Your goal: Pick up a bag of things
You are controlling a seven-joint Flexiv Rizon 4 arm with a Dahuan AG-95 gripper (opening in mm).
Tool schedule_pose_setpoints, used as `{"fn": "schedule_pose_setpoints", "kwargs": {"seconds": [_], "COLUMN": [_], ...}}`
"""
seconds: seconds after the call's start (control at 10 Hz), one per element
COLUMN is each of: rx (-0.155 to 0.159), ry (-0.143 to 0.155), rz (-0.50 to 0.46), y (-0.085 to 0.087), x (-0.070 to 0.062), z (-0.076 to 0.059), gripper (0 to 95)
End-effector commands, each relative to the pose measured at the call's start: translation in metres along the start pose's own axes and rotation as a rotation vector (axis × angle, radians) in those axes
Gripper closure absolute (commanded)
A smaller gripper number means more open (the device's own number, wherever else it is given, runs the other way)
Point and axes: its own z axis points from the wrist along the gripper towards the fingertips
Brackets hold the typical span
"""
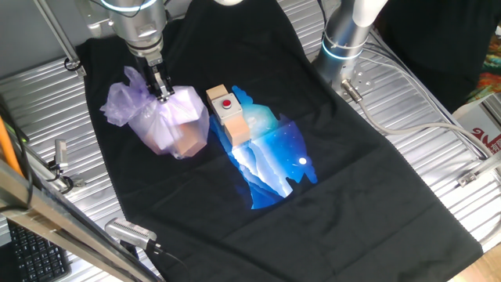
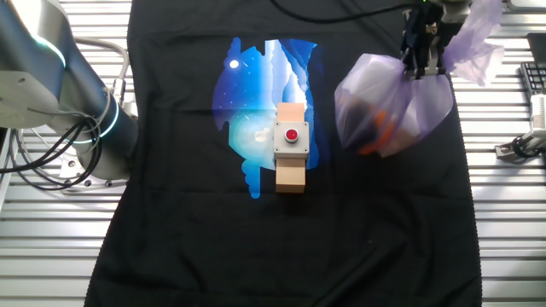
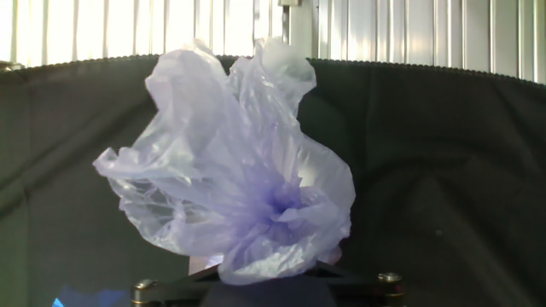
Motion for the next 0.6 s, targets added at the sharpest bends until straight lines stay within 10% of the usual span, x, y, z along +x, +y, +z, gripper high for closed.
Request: {"fn": "schedule_pose_setpoints", "kwargs": {"seconds": [0.1, 0.6], "rx": [0.002, 0.019], "ry": [0.003, 0.001], "rz": [0.0, 0.0], "y": [0.0003, 0.0047], "x": [0.0004, 0.0039], "z": [-0.0027, -0.0084], "gripper": [95.0, 95.0]}}
